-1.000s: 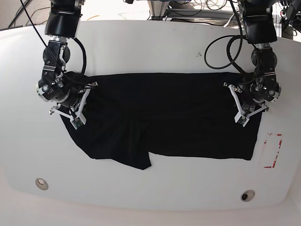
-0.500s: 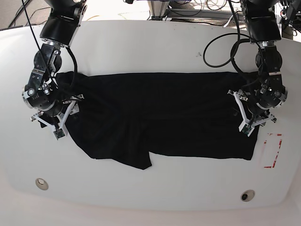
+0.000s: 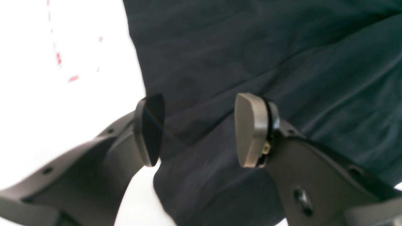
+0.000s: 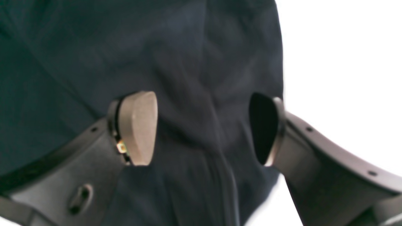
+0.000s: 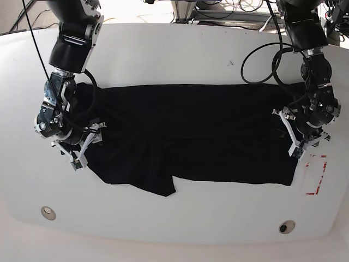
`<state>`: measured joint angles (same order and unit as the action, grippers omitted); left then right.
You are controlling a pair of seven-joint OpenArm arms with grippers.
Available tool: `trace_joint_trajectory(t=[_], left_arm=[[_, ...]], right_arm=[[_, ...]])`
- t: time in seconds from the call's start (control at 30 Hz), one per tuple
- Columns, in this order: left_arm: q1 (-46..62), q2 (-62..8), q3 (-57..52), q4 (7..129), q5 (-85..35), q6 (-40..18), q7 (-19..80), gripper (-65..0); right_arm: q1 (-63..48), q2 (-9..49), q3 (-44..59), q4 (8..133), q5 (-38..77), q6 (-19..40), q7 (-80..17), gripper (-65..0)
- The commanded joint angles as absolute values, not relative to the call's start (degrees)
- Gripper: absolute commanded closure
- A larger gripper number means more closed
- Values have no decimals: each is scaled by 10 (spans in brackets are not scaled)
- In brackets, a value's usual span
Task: Layout the t-shirt on the table in an organized manner, then fold the t-shirt properly
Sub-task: 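Grasp the shirt fabric with both grippers near its edge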
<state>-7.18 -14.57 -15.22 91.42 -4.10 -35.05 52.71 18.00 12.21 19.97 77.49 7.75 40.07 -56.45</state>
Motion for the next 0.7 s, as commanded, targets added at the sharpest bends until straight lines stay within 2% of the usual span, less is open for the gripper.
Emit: trace_joint_trajectory(t=[0.0, 0.17, 0.67], left_arm=[[-85, -152, -154, 926, -49, -351, 515, -326], [-85, -152, -154, 926, -49, -352, 515, -326], [-84, -152, -154, 924, -49, -353, 515, -326]], right_arm=[[218, 130, 200, 720, 84, 400, -521, -423], [254, 133, 200, 625, 84, 400, -485, -423], [241, 122, 200, 623, 84, 400, -503, -422]])
